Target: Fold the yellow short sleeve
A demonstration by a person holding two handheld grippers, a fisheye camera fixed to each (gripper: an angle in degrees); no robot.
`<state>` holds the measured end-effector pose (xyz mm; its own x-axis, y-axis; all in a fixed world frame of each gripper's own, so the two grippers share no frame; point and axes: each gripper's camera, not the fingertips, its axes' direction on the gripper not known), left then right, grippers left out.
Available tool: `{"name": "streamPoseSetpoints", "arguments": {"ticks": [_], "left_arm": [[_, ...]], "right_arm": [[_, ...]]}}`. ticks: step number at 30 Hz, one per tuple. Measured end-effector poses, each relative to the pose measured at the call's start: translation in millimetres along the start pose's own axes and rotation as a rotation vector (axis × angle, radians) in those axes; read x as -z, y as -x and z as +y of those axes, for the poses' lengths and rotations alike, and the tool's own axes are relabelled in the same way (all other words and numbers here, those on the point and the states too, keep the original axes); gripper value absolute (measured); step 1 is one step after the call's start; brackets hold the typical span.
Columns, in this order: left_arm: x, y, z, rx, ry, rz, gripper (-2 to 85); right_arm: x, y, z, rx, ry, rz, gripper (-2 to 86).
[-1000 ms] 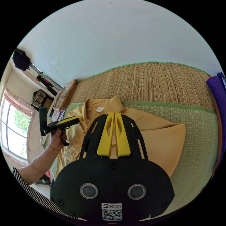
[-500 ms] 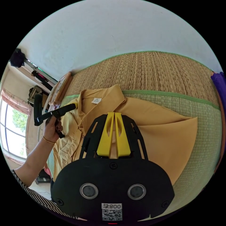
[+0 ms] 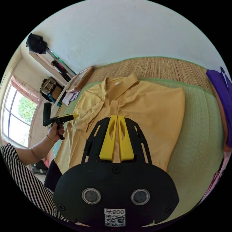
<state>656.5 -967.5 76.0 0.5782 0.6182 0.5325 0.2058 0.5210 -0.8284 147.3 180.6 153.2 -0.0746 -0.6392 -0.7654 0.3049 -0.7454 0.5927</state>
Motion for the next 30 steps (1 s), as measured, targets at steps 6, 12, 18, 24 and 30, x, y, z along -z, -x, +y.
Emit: {"name": "streamPoseSetpoints", "arguments": {"ticks": [6, 12, 18, 24, 30], "left_arm": [[76, 5, 145, 0.123, 0.107, -0.022, 0.7], [148, 11, 269, 0.334, 0.151, -0.015, 3.2], [208, 13, 357, 0.471, 0.120, -0.036, 6.4], [232, 10, 401, 0.492, 0.124, -0.019, 7.5], [239, 11, 417, 0.473, 0.159, -0.010, 7.4]], "right_arm": [[48, -9, 141, -0.170, 0.077, -0.006, 1.6], [98, -4, 251, -0.340, 0.118, 0.029, 2.0], [140, 0, 330, -0.466, 0.091, 0.031, 2.2], [161, 3, 396, -0.548, 0.051, 0.013, 3.9], [170, 4, 440, -0.621, 0.034, 0.020, 5.7]]}}
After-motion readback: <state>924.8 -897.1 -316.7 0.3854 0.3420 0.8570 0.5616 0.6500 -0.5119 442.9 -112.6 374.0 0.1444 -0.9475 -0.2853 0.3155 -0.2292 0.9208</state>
